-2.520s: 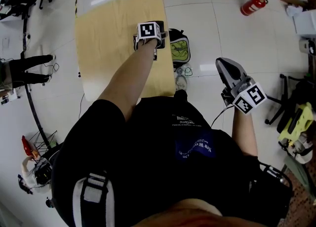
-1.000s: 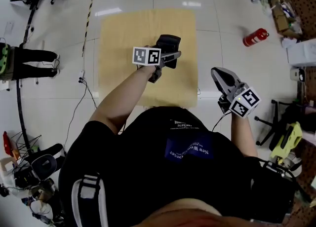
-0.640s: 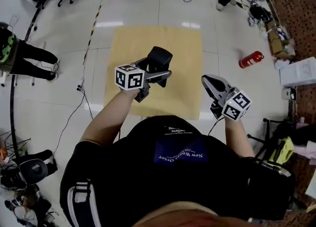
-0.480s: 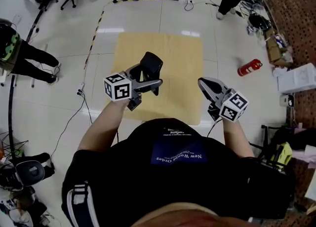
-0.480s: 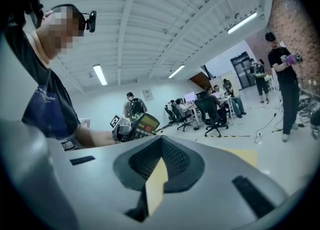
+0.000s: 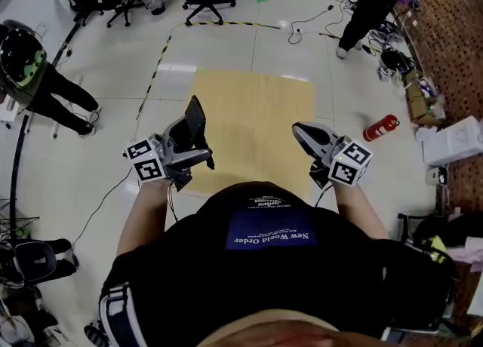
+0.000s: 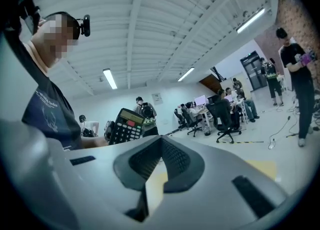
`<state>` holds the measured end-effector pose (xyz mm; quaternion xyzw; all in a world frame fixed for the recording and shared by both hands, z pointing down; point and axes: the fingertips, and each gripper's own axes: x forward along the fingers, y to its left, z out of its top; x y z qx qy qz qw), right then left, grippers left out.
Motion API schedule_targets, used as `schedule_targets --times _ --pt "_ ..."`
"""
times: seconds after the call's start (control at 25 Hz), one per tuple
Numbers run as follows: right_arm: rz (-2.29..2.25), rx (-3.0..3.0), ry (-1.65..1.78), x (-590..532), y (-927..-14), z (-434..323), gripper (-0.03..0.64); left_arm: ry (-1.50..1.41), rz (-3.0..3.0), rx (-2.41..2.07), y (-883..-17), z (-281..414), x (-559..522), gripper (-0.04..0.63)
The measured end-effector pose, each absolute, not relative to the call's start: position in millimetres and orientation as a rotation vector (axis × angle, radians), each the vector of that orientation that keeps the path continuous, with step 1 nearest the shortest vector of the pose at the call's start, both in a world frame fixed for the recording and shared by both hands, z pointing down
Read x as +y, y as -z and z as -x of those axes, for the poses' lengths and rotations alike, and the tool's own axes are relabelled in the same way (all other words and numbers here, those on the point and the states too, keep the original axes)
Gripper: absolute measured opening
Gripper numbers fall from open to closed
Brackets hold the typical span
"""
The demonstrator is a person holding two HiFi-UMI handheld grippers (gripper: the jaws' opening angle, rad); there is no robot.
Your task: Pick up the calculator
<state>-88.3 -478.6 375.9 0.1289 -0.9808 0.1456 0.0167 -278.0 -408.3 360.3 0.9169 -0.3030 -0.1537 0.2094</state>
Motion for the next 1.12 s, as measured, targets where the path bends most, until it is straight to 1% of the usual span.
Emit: schedule_targets --times 0.36,1.12 --pt "-0.39 -3.099 -0.479 -478.4 -357.7 88.5 -0.015 0.63 -2.59 -0.756 -340.7 279.1 -370.4 0.589" --pt "-0.382 -3.075 -0.435 -478.9 -366.3 83.8 -0.017 0.64 -2.657 -0.67 -333.6 264.5 -365.2 0.589"
